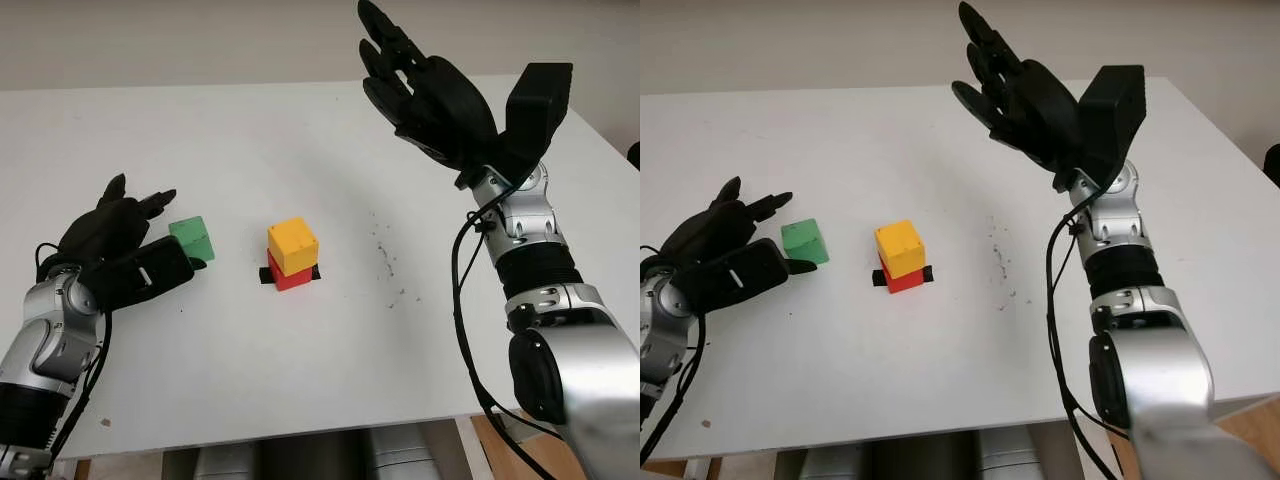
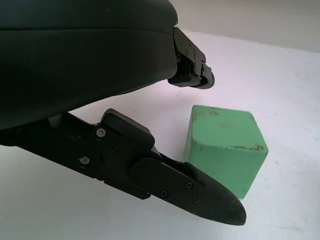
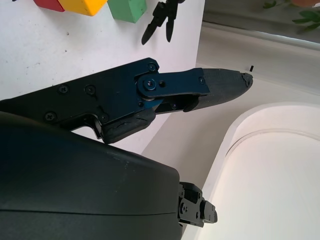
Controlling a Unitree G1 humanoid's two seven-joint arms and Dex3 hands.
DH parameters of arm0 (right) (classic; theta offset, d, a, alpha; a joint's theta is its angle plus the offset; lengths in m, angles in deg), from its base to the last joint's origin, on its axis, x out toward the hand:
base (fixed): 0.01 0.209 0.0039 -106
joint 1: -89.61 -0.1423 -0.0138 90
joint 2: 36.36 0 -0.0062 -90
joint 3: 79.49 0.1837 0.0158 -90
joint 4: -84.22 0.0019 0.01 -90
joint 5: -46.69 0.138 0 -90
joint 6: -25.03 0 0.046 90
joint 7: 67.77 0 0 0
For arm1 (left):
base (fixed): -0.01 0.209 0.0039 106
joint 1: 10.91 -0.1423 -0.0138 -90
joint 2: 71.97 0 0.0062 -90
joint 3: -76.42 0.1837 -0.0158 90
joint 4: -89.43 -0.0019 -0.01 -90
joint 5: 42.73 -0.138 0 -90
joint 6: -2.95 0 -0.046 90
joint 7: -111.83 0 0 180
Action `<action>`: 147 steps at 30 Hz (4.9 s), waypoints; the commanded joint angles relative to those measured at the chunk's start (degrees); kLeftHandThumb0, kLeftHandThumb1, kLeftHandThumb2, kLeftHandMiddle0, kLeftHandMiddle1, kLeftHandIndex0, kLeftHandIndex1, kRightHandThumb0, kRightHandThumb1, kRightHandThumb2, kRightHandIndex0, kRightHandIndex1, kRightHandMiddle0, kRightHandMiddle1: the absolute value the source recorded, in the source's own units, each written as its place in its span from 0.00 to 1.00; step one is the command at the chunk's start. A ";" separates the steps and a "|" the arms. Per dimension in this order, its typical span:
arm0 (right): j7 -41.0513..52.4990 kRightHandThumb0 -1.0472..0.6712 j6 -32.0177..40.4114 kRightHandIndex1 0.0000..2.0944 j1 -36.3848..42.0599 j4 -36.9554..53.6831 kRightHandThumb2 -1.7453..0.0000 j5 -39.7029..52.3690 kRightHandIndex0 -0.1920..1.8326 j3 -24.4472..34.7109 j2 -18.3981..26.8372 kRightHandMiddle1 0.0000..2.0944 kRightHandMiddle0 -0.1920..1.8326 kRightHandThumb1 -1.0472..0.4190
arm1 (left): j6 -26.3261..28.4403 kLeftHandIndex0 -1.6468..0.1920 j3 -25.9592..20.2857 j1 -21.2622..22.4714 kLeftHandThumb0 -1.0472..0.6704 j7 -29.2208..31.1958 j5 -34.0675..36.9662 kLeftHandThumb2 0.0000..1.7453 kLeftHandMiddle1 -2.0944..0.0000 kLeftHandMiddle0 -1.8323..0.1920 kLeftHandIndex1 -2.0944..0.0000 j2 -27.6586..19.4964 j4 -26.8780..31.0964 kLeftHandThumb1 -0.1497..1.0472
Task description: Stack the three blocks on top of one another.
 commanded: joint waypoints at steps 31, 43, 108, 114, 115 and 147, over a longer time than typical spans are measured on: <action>-2.57 0.14 -2.65 0.01 1.89 2.08 0.82 -2.01 0.00 -0.85 0.19 0.03 0.05 0.00 | -4.39 0.50 1.71 3.43 0.24 -4.66 0.59 0.03 0.96 0.93 0.91 1.27 -5.72 0.91; -1.53 0.16 -1.34 0.00 2.57 2.59 0.80 -0.03 0.00 -0.52 -0.65 0.03 0.04 0.00 | -7.35 0.70 1.26 3.16 0.38 -7.11 2.12 0.03 0.97 0.86 0.34 1.39 -6.79 0.96; -11.43 0.18 13.26 0.00 15.98 12.42 0.58 4.51 0.00 1.49 -8.00 0.00 0.00 0.00 | 10.29 0.68 -10.79 1.73 0.38 7.52 34.36 0.03 0.98 0.85 0.25 9.31 27.29 0.94; -10.67 0.17 12.67 0.00 15.08 13.01 0.60 6.25 0.00 2.36 -8.29 0.00 0.00 0.00 | 10.07 0.68 -8.08 1.40 0.35 6.15 32.53 0.03 0.98 0.88 0.24 10.44 25.28 0.93; -10.51 0.17 12.55 0.00 14.99 12.92 0.60 6.36 0.00 2.34 -8.26 0.00 0.00 0.00 | 9.75 0.68 -7.78 1.30 0.34 5.98 32.35 0.03 0.98 0.88 0.24 10.62 25.01 0.93; -9.39 0.17 11.33 0.00 14.53 12.10 0.60 6.25 0.00 2.59 -8.09 0.00 0.00 0.00 | 9.88 0.64 -6.25 -0.73 0.32 3.86 34.70 0.03 0.97 0.87 0.26 16.43 22.32 0.92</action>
